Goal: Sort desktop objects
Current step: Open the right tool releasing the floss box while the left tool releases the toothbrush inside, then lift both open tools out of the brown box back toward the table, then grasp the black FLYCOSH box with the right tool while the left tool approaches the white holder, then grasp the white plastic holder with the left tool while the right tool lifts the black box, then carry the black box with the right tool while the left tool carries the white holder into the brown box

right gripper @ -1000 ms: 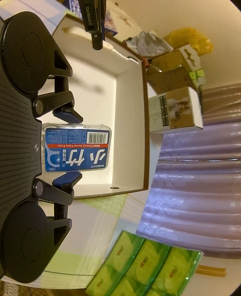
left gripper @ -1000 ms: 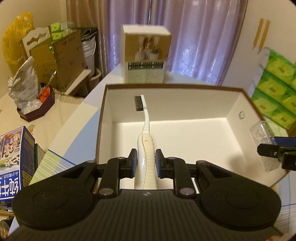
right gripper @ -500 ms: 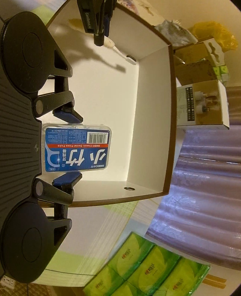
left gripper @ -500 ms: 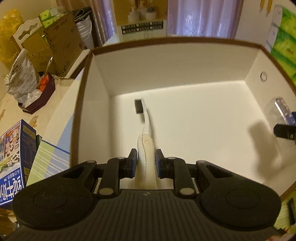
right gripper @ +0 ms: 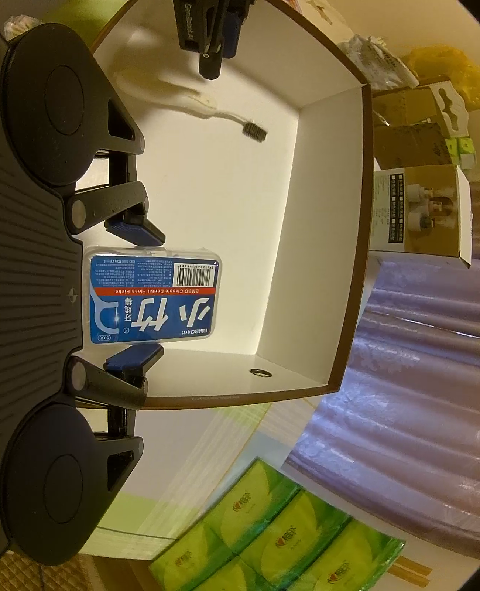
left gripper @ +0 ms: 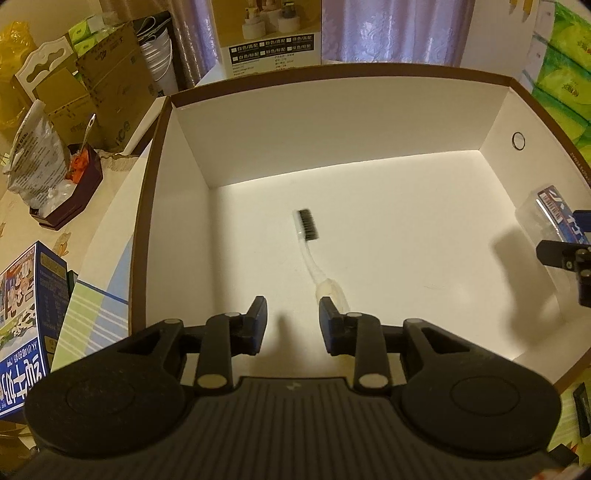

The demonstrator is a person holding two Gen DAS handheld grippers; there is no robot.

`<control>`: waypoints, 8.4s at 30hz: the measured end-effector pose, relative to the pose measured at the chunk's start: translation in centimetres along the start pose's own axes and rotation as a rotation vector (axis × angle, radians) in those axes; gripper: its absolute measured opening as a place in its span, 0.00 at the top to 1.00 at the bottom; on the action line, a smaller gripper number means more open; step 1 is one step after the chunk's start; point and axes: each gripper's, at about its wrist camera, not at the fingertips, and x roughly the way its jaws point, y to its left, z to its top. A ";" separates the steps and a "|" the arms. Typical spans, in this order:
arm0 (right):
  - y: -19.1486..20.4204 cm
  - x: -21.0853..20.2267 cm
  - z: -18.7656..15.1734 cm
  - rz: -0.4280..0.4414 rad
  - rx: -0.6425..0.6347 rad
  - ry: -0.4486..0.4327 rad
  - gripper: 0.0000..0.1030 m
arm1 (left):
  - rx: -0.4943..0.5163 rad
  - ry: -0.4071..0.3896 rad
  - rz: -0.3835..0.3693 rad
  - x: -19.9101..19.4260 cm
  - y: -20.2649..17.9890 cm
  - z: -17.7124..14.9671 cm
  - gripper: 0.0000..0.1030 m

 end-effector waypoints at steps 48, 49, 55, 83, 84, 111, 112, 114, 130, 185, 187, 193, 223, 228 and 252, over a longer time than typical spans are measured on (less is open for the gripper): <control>1.1 -10.3 -1.8 0.093 0.087 -0.136 0.02 | 0.013 -0.129 -0.022 -11.1 -0.1 -2.4 0.13; 1.1 -10.6 -2.0 0.094 0.091 -0.141 0.02 | 0.013 -0.133 -0.022 -11.5 -0.1 -2.5 0.13; 1.3 -12.4 -3.0 0.094 0.104 -0.161 0.02 | 0.014 -0.156 -0.025 -13.3 -0.4 -3.6 0.13; 4.7 -19.5 -13.3 0.114 0.135 -0.189 0.02 | -0.010 -0.140 -0.056 -19.2 -0.7 -14.5 0.13; 4.8 -19.5 -13.7 0.118 0.142 -0.183 0.02 | -0.010 -0.134 -0.059 -19.2 -0.7 -14.9 0.13; 4.5 -16.9 -22.4 0.133 0.218 -0.002 0.02 | 0.043 0.057 -0.158 -14.3 -5.9 -21.1 0.13; 4.3 -16.7 -22.5 0.141 0.229 0.002 0.02 | 0.045 0.060 -0.157 -14.2 -5.9 -21.1 0.13; 4.0 -16.4 -22.6 0.160 0.248 0.008 0.02 | 0.050 0.063 -0.156 -14.0 -6.0 -20.9 0.13; 1.0 -10.9 -23.5 0.436 0.459 0.111 0.31 | 0.035 0.089 -0.137 -12.5 -5.2 -20.1 0.13; 7.2 -12.3 -19.6 0.191 0.017 0.093 0.59 | 0.041 0.136 -0.224 -7.8 -6.8 -19.5 0.64; 7.3 -12.1 -19.4 0.187 0.019 0.095 0.56 | 0.030 0.142 -0.225 -7.9 -6.3 -19.7 0.64; 7.7 -11.7 -19.1 0.165 0.003 0.097 0.54 | 0.043 0.135 -0.183 -8.7 -5.4 -20.6 0.64; 6.7 -18.4 -14.6 0.167 0.000 -0.092 0.60 | -0.019 -0.083 -0.199 -15.7 -1.9 -16.1 0.64; 6.0 -18.7 -12.4 0.170 0.018 -0.132 0.60 | -0.022 -0.131 -0.194 -16.2 -0.8 -13.9 0.64; 3.0 -15.5 1.2 0.174 0.084 -0.250 0.60 | -0.059 -0.197 -0.115 -11.6 2.6 -1.5 0.64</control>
